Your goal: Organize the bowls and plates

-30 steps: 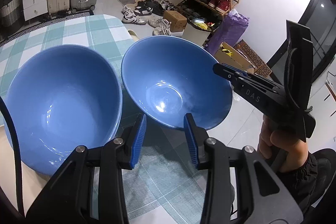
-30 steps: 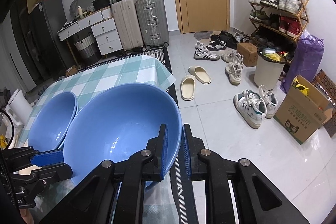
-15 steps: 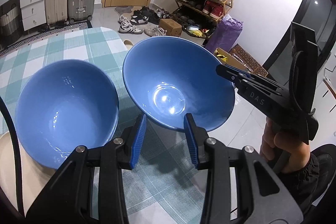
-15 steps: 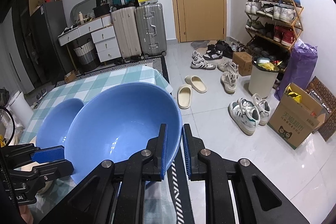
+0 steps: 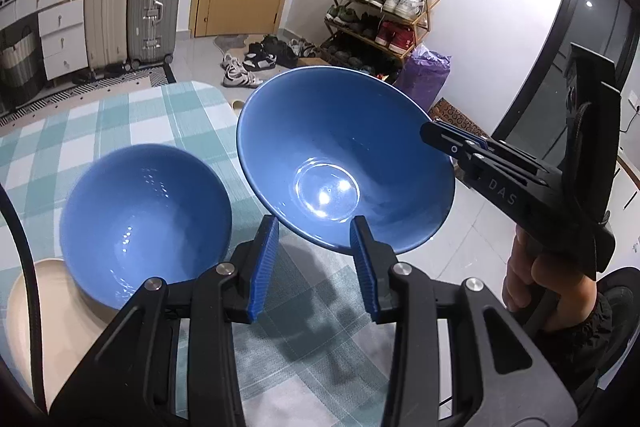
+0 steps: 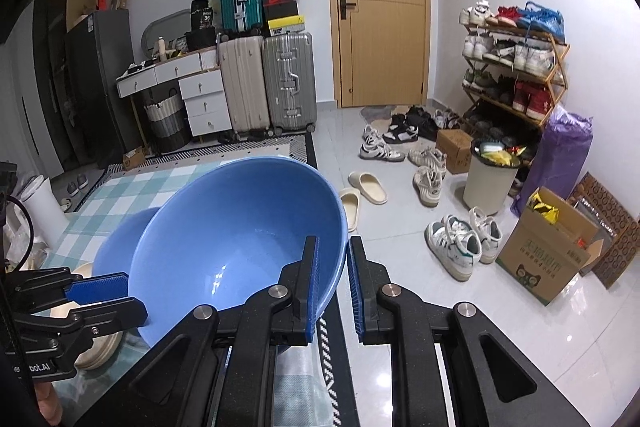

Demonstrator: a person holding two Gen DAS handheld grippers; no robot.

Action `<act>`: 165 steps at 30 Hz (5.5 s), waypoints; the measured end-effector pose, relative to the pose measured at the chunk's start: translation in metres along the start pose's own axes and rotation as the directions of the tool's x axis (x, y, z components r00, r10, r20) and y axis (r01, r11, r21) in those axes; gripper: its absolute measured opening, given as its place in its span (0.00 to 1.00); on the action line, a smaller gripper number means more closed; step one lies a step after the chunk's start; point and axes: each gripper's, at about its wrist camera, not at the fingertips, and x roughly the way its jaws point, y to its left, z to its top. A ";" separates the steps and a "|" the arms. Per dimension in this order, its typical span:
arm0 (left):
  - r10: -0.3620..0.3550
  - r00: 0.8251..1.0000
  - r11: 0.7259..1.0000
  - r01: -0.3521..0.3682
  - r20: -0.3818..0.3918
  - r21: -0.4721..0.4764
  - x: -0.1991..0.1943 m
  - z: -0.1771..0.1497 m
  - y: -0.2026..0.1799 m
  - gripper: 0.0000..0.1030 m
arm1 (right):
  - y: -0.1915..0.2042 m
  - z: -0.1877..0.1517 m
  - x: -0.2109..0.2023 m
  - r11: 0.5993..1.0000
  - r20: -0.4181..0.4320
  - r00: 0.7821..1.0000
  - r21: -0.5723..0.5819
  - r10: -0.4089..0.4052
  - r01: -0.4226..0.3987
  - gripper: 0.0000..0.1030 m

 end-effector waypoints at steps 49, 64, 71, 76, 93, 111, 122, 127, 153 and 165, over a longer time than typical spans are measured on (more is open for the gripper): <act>0.207 0.969 0.978 -0.199 0.136 -0.069 -0.163 -0.025 0.074 0.33 | 0.157 0.018 0.001 0.987 0.061 0.990 -0.101 0.128 -0.121 0.14; 0.270 0.954 0.962 -0.263 0.128 -0.067 -0.128 -0.027 0.098 0.33 | 0.172 0.007 0.039 0.983 0.025 0.988 -0.106 0.154 -0.150 0.15; 0.296 0.948 0.955 -0.291 0.115 -0.062 -0.104 -0.029 0.114 0.33 | 0.173 0.000 0.054 0.981 0.007 0.987 -0.112 0.162 -0.160 0.15; 0.298 0.949 0.954 -0.293 0.106 -0.061 -0.088 -0.032 0.126 0.33 | 0.169 -0.002 0.060 0.980 -0.006 0.986 -0.114 0.165 -0.165 0.15; 0.364 0.928 0.931 -0.364 0.084 -0.014 -0.043 -0.039 0.150 0.33 | 0.163 -0.012 0.084 0.977 -0.046 0.985 -0.125 0.169 -0.173 0.15; 0.385 0.921 0.922 -0.387 0.055 0.015 -0.013 -0.045 0.158 0.34 | 0.161 -0.024 0.099 0.977 -0.064 0.987 -0.149 0.145 -0.153 0.15; 0.373 0.927 0.928 -0.373 0.026 -0.005 -0.012 -0.048 0.168 0.35 | 0.168 -0.029 0.105 0.975 -0.087 0.986 -0.164 0.140 -0.153 0.16; 0.355 0.935 0.934 -0.355 0.010 -0.027 -0.008 -0.049 0.176 0.35 | 0.171 -0.033 0.107 0.973 -0.103 0.985 -0.176 0.137 -0.153 0.17; 0.231 0.972 0.958 -0.220 0.041 -0.182 -0.021 -0.033 0.215 0.99 | 0.145 -0.025 0.104 0.981 -0.098 0.976 -0.004 0.193 -0.195 0.99; 0.143 0.990 0.939 -0.140 -0.013 -0.315 0.005 -0.033 0.251 0.99 | 0.135 -0.033 0.126 0.960 -0.130 0.956 0.133 0.262 -0.245 0.99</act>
